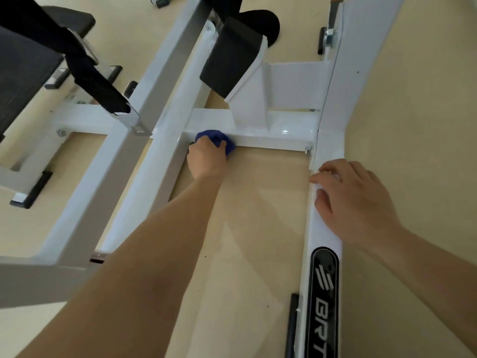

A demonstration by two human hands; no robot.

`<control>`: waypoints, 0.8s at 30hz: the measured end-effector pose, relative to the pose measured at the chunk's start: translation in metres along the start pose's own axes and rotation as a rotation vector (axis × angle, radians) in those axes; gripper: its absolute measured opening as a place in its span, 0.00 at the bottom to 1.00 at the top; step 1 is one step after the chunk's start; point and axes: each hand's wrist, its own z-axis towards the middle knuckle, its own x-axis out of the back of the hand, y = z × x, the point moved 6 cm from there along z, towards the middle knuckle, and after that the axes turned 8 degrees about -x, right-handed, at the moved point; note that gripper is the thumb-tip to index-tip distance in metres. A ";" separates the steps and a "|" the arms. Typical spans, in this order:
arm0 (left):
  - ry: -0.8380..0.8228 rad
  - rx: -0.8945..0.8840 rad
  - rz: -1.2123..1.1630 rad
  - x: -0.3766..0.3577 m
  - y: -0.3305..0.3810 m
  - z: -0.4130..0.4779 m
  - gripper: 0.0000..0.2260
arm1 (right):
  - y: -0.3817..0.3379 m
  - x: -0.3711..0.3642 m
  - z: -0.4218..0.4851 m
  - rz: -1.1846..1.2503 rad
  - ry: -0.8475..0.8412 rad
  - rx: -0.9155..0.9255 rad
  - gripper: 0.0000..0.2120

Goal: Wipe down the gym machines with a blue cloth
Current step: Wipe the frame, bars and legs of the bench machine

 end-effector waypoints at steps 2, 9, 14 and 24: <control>-0.002 0.098 -0.204 -0.007 0.008 0.001 0.05 | 0.000 0.000 0.002 0.001 -0.001 -0.011 0.13; -0.074 0.154 -0.469 -0.030 0.042 -0.023 0.06 | -0.002 0.001 0.011 0.012 0.041 -0.044 0.12; -0.218 -0.010 -0.442 -0.054 0.106 -0.062 0.14 | 0.007 0.000 0.007 -0.010 0.049 -0.080 0.12; -0.173 0.000 -0.179 -0.033 0.049 -0.026 0.04 | 0.004 0.004 0.006 -0.027 0.104 -0.121 0.09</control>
